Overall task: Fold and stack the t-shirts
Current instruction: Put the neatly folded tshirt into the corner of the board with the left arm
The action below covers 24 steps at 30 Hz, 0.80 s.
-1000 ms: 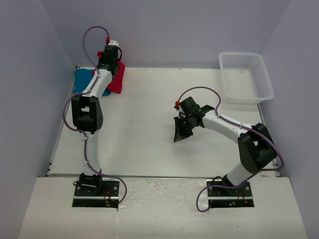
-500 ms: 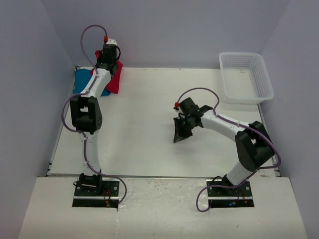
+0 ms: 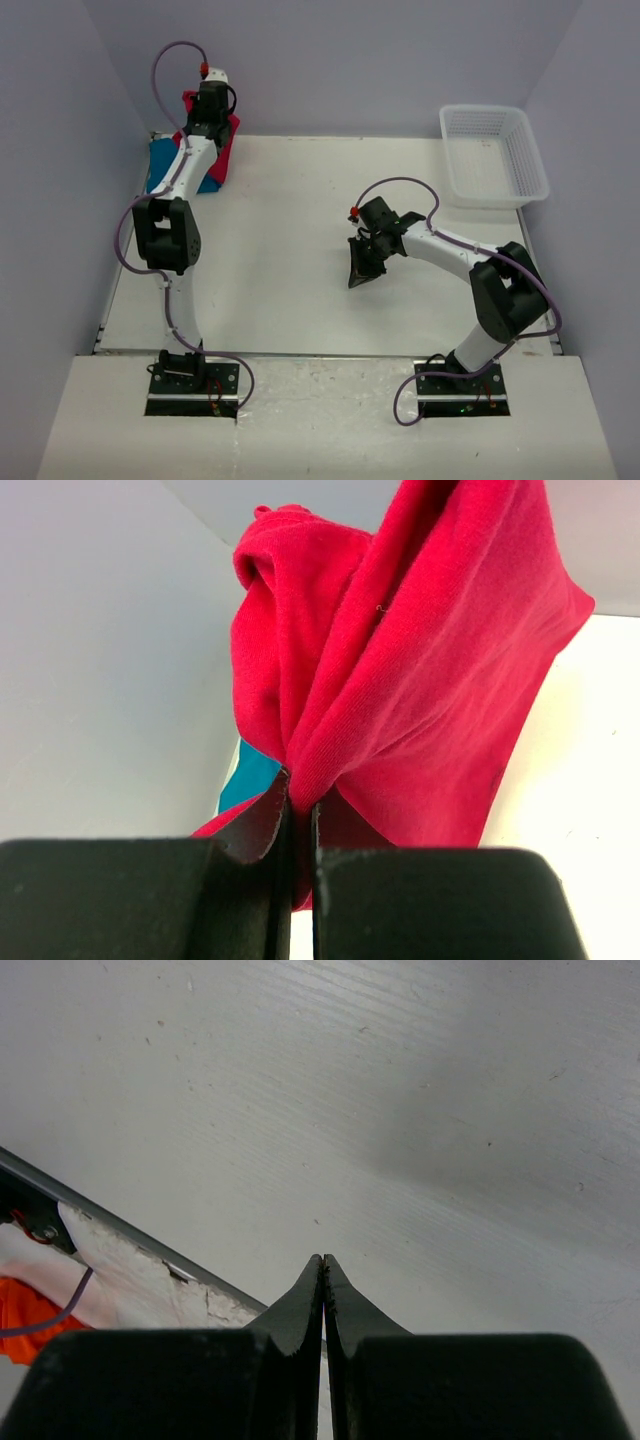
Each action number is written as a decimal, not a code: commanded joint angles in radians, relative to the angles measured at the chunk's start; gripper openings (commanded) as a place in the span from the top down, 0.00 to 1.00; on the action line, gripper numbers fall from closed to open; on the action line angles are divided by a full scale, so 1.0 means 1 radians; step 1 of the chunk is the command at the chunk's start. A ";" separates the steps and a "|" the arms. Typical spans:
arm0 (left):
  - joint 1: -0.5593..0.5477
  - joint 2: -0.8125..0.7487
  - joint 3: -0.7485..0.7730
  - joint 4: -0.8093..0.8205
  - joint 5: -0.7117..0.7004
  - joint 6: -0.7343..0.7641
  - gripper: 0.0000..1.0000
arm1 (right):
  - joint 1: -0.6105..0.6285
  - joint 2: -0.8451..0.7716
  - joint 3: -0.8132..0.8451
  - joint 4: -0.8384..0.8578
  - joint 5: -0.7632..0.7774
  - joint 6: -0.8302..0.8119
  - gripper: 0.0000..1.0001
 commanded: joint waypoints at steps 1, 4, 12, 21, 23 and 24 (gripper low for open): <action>0.011 -0.068 -0.001 0.061 -0.039 0.030 1.00 | 0.004 0.003 0.004 0.012 -0.004 -0.018 1.00; 0.023 -0.066 -0.004 0.062 -0.036 0.029 1.00 | 0.006 -0.006 0.004 0.007 -0.004 -0.016 1.00; 0.063 -0.016 -0.016 0.082 -0.037 0.029 1.00 | 0.006 -0.014 -0.003 0.002 -0.002 -0.018 1.00; 0.104 0.079 0.017 0.094 -0.026 0.040 1.00 | 0.006 -0.014 0.007 -0.016 0.002 -0.016 1.00; 0.112 0.107 0.027 0.099 -0.017 0.037 1.00 | 0.004 -0.025 0.015 -0.030 0.002 -0.016 1.00; 0.112 0.118 0.034 0.100 -0.013 0.035 1.00 | 0.006 -0.029 0.016 -0.031 0.001 -0.018 1.00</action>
